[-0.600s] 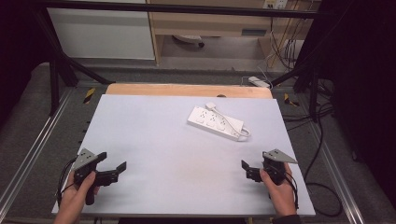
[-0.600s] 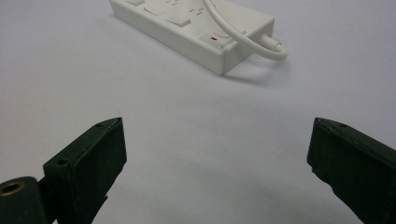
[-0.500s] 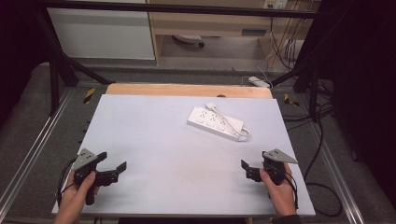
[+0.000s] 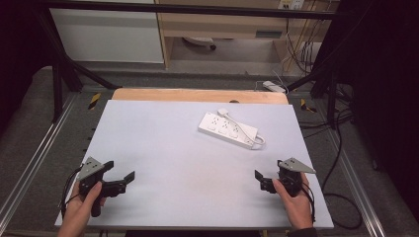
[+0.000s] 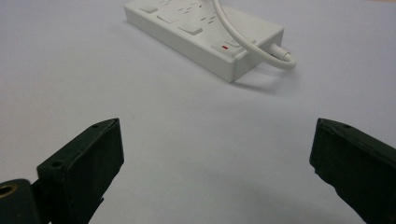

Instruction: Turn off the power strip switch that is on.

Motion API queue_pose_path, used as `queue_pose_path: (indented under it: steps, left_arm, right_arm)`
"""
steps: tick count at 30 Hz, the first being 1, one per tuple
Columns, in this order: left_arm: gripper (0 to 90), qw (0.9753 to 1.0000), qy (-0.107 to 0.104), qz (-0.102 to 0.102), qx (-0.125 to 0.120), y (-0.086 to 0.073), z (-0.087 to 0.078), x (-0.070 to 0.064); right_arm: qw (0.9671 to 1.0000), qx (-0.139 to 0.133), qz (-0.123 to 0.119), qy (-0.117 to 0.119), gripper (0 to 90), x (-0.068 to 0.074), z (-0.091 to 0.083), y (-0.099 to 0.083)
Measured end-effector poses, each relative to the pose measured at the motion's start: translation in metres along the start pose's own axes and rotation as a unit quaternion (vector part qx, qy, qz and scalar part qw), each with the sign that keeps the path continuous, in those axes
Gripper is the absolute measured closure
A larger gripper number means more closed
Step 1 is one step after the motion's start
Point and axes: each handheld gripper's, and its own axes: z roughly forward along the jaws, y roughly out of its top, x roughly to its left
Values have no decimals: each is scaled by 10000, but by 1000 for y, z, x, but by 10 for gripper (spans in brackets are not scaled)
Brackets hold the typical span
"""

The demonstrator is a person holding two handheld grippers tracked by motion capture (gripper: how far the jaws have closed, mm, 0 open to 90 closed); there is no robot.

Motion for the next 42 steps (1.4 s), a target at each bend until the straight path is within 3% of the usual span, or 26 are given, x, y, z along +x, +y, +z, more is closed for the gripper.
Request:
queue_pose_path:
  steps: [19,28,42]
  left_arm:
    - [80,10000,24,-82,13,-2,0,1]
    - [78,9999,15,-105,53,-3,1,1]
    - [70,9999,-3,-84,59,-4,1,1]
  right_arm:
    - [9993,-320,-38,168,63,8,-7,11]
    - [9991,-239,-217,276,38,17,1,41]
    - [9984,-331,-258,368,65,26,23,84]
